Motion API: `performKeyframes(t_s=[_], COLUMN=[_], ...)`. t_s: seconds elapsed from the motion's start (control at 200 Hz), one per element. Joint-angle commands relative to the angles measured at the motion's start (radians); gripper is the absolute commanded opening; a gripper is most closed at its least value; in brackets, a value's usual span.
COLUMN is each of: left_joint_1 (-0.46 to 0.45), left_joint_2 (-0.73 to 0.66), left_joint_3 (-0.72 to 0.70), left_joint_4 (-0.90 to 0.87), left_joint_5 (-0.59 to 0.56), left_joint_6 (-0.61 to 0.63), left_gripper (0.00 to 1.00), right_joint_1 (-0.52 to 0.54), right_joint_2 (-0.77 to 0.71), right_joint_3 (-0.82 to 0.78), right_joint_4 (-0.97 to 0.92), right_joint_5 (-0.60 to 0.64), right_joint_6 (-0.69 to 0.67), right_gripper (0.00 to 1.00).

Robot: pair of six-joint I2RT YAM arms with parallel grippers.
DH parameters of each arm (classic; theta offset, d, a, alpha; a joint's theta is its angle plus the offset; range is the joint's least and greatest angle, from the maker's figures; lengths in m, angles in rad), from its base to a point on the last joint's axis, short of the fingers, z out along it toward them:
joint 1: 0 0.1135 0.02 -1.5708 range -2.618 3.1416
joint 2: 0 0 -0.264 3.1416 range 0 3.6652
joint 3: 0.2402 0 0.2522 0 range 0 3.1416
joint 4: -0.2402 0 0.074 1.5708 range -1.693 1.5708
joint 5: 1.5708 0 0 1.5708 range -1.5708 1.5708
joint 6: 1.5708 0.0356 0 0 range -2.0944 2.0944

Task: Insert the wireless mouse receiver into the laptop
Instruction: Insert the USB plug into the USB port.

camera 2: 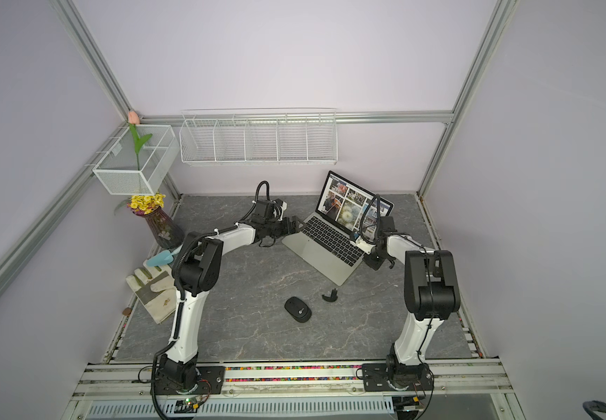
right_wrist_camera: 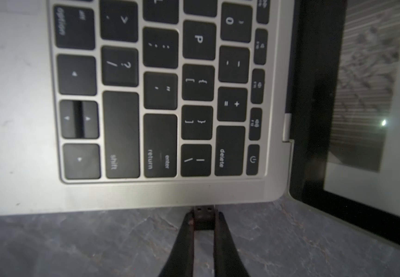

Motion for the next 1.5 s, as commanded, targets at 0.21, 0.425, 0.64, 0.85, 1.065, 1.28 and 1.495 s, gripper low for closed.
performKeyframes(t_s=[0.21,0.425,0.64,0.85,1.065,1.28,1.495], left_joint_1=[-0.043,-0.054,-0.055,-0.047,0.003,0.007,0.006], left_joint_2=[0.091,0.098,0.105,0.087,0.06,0.057,0.055], left_joint_3=[-0.033,-0.021,0.008,-0.001,-0.038,-0.042,-0.048], left_joint_4=[-0.11,-0.105,-0.111,-0.136,-0.132,-0.134,-0.133], left_joint_5=[0.017,0.019,0.032,-0.012,-0.043,-0.045,-0.049], left_joint_6=[-0.018,-0.022,-0.019,0.005,0.002,0.007,0.008], left_gripper=[0.99,0.99,0.99,0.99,0.99,0.99,0.99], right_joint_1=[0.039,0.055,0.125,0.097,0.036,0.005,-0.006], right_joint_2=[0.011,0.002,0.062,0.057,0.003,-0.03,-0.04], right_joint_3=[-0.01,0.037,0.073,0.064,0.023,0.003,-0.009], right_joint_4=[0.119,0.012,-0.043,-0.041,-0.107,-0.112,-0.125], right_joint_5=[-0.113,-0.186,-0.125,-0.072,0.025,0.015,0.035], right_joint_6=[0.049,0.011,-0.044,-0.052,-0.127,-0.128,-0.143], right_gripper=[0.07,0.07,0.07,0.07,0.07,0.07,0.07])
